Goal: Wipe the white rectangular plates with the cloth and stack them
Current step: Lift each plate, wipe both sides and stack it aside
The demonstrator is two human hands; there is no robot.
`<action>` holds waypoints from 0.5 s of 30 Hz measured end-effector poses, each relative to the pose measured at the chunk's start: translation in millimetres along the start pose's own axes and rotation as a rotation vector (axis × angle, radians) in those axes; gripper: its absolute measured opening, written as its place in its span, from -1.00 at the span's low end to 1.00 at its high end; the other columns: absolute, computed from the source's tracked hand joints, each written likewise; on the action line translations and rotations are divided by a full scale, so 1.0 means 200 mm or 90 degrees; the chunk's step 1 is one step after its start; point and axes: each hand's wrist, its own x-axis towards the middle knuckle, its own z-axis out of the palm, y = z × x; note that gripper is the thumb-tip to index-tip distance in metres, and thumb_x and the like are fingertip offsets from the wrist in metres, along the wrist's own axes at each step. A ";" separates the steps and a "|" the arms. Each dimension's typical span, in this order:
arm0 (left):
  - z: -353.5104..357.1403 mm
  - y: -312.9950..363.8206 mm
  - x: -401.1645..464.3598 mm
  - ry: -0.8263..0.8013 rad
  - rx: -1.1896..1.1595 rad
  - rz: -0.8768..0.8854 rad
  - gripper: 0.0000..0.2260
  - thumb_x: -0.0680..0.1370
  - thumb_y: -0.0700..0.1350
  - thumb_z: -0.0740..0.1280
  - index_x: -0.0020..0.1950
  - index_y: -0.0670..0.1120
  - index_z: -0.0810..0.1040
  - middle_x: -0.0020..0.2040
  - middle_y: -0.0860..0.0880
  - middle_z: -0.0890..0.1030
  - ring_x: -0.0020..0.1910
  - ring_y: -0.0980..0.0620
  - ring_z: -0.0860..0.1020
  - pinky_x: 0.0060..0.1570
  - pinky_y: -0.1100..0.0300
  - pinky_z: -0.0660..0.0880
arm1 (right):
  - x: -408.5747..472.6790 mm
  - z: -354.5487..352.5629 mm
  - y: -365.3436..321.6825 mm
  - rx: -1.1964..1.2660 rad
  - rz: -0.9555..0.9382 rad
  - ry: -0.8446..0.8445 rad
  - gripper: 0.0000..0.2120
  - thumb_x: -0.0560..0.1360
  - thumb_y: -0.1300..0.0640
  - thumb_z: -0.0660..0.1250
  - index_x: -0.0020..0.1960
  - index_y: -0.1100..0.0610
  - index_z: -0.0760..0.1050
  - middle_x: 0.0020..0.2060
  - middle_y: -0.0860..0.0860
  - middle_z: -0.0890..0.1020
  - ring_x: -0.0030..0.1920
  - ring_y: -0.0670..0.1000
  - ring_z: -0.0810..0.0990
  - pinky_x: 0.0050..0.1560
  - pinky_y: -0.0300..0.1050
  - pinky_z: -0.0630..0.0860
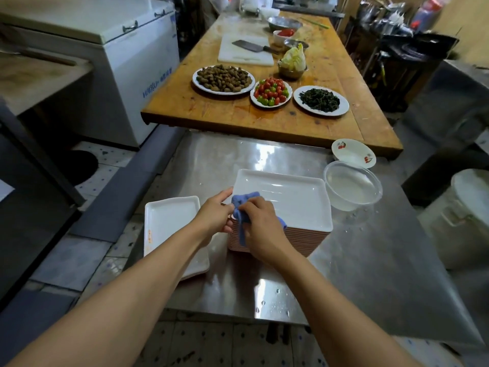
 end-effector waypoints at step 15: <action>0.08 0.00 0.03 0.141 0.237 0.051 -0.52 0.49 -0.23 0.28 0.38 0.07 0.36 -0.04 -0.08 0.56 -0.06 -0.10 0.56 -0.05 0.01 0.58 | -0.19 -0.22 0.25 -0.067 0.015 0.026 -0.80 0.57 0.20 0.18 0.15 0.20 0.49 0.12 0.08 0.49 0.10 0.07 0.41 0.03 -0.04 0.38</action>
